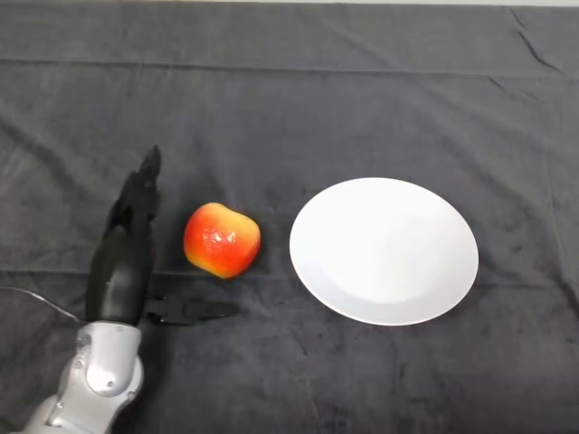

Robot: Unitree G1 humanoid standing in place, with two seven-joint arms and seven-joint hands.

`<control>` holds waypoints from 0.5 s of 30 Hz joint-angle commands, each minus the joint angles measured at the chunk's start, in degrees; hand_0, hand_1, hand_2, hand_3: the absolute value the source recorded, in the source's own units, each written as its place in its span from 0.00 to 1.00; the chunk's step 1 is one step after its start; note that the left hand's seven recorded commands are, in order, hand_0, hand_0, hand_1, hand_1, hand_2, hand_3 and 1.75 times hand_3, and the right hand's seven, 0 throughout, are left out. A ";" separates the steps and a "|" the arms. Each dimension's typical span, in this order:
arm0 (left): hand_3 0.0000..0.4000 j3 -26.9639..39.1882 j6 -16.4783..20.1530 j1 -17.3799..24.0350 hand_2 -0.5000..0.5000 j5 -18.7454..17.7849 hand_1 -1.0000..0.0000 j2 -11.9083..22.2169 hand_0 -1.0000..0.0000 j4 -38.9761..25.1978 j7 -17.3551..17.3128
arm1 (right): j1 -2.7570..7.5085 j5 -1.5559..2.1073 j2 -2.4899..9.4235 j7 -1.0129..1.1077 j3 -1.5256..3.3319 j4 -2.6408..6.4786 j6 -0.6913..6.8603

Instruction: Move the apple to the plate

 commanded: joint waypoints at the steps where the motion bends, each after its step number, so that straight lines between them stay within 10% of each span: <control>1: 0.00 -2.80 1.55 -1.93 0.50 -0.04 1.00 -0.30 1.00 0.00 0.32 | 0.37 -0.23 -2.02 -0.03 -0.50 -0.46 -0.10; 15: 0.01 -10.58 2.83 -4.99 0.49 -3.65 1.00 -1.37 0.99 2.10 0.67 | 0.37 -0.22 -2.02 -0.05 -0.50 -0.46 -0.09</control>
